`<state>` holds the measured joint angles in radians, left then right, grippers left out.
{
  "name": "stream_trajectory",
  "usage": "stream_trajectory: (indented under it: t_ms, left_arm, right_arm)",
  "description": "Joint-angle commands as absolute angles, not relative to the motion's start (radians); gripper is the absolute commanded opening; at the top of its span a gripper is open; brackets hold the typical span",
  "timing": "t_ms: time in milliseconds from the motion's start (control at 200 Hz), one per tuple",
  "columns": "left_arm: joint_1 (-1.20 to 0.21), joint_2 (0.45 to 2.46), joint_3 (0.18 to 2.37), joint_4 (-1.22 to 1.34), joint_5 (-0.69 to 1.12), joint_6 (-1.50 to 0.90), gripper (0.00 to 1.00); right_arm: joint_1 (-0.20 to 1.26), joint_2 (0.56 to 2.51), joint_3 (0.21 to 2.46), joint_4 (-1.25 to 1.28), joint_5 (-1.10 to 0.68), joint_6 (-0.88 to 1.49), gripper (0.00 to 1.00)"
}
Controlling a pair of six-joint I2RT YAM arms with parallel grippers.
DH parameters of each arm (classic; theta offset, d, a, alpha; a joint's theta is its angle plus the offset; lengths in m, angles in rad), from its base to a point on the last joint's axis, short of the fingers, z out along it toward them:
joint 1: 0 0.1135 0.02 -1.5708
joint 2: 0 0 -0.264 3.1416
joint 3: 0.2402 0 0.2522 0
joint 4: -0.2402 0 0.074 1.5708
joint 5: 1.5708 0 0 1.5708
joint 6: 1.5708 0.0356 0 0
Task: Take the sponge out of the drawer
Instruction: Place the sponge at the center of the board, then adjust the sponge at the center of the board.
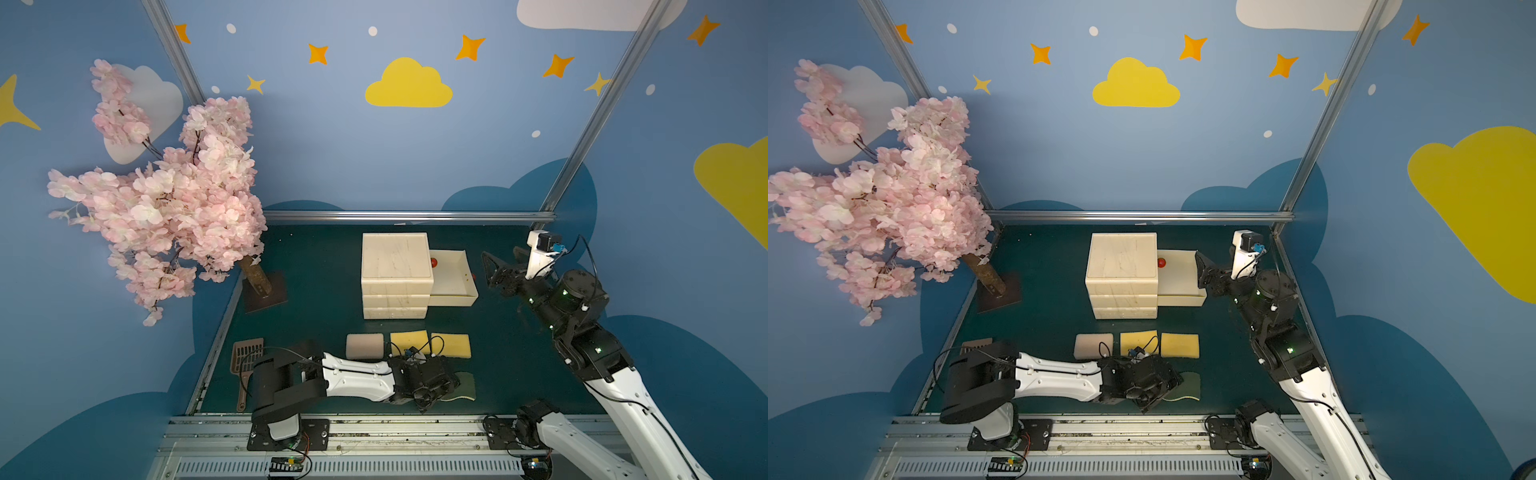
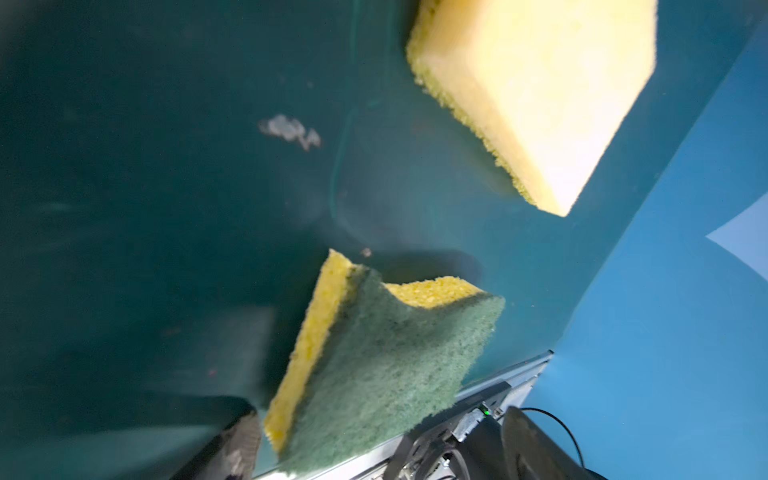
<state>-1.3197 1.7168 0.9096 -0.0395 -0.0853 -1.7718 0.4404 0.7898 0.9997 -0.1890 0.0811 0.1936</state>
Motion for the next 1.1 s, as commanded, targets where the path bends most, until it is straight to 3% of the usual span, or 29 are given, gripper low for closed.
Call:
stream_trajectory:
  t_ms: [0,390,641,1096]
  left_arm:
    - [-1.316,1.673,0.955,-0.257,-0.128,-1.675,0.92]
    - [-1.241,1.522,1.100,-0.598,-0.298,-1.298,0.93]
    - [-1.125,1.493,1.117,-0.574,-0.305,-0.967,0.88]
    - [-0.948,1.594,1.151,-0.505,-0.278,-0.709,0.79]
  right_arm:
    - [0.442,0.785,1.022,-0.192,0.103,0.175,0.91]
    - [0.386,0.845,1.034,-0.207,0.088,0.179,0.91]
    - [0.335,0.902,1.037,-0.201,0.042,0.215,0.91]
    - [0.333,0.991,1.074,-0.271,0.071,0.262,0.90]
